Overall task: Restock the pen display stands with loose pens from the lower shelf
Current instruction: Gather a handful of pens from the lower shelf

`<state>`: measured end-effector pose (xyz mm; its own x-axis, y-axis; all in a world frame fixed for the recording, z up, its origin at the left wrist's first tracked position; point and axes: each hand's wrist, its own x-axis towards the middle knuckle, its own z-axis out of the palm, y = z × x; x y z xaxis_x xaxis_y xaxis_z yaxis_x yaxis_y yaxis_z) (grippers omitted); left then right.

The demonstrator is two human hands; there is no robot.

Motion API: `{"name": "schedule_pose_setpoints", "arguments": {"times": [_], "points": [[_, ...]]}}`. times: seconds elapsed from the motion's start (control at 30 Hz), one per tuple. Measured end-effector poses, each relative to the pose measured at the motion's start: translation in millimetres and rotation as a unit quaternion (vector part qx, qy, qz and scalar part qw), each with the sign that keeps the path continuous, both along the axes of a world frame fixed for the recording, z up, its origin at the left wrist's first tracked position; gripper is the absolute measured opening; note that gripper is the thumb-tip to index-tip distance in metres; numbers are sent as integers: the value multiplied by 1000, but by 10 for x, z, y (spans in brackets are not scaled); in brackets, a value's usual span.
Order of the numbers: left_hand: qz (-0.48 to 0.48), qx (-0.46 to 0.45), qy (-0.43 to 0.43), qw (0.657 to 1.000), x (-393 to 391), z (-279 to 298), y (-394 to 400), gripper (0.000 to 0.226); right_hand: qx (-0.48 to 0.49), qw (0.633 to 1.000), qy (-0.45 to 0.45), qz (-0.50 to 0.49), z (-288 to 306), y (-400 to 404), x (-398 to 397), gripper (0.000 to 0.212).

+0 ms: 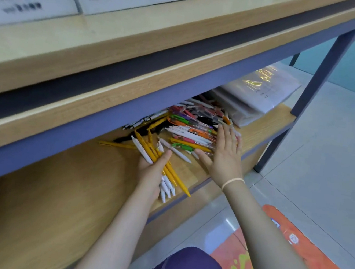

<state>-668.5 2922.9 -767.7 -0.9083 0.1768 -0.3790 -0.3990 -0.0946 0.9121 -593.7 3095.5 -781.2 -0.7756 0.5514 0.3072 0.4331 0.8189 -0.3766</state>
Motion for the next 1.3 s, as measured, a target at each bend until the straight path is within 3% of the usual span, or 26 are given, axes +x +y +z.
{"name": "schedule_pose_setpoints", "arguments": {"times": [0.13,0.23,0.3,0.37,0.43,0.5,0.67,0.8,1.1,1.17,1.3], "points": [[-35,7,-1,999,152,55,-13,29,-25,997,58,33,8,-112,145,95],[-103,12,-7,995,312,105,97,11,-137,976,161,53,53,-176,264,69],[-176,29,-23,984,482,180,178,4,-291,930,222,44,141,-242,444,44],[-245,31,-46,968,687,286,265,3,-450,859,243,22,289,-283,654,24],[-298,15,-74,951,904,426,345,5,-553,798,241,0,439,-290,866,23],[-356,2,-102,929,1106,573,396,15,-591,772,231,-21,611,-286,1094,36],[-514,-41,-147,844,1496,1170,327,29,-597,764,235,-74,1318,-350,1700,61],[-572,-34,-182,799,1826,2012,144,37,-582,775,230,-83,2115,-450,2091,46],[-593,4,-180,785,2523,4329,-641,25,-620,747,238,-32,4405,-1162,2814,51],[-589,17,-171,789,2665,4855,-897,25,-624,747,231,-12,4948,-1376,2936,36],[-564,50,-164,808,2873,5672,-1438,20,-589,786,187,21,5771,-1861,3082,7]]}}
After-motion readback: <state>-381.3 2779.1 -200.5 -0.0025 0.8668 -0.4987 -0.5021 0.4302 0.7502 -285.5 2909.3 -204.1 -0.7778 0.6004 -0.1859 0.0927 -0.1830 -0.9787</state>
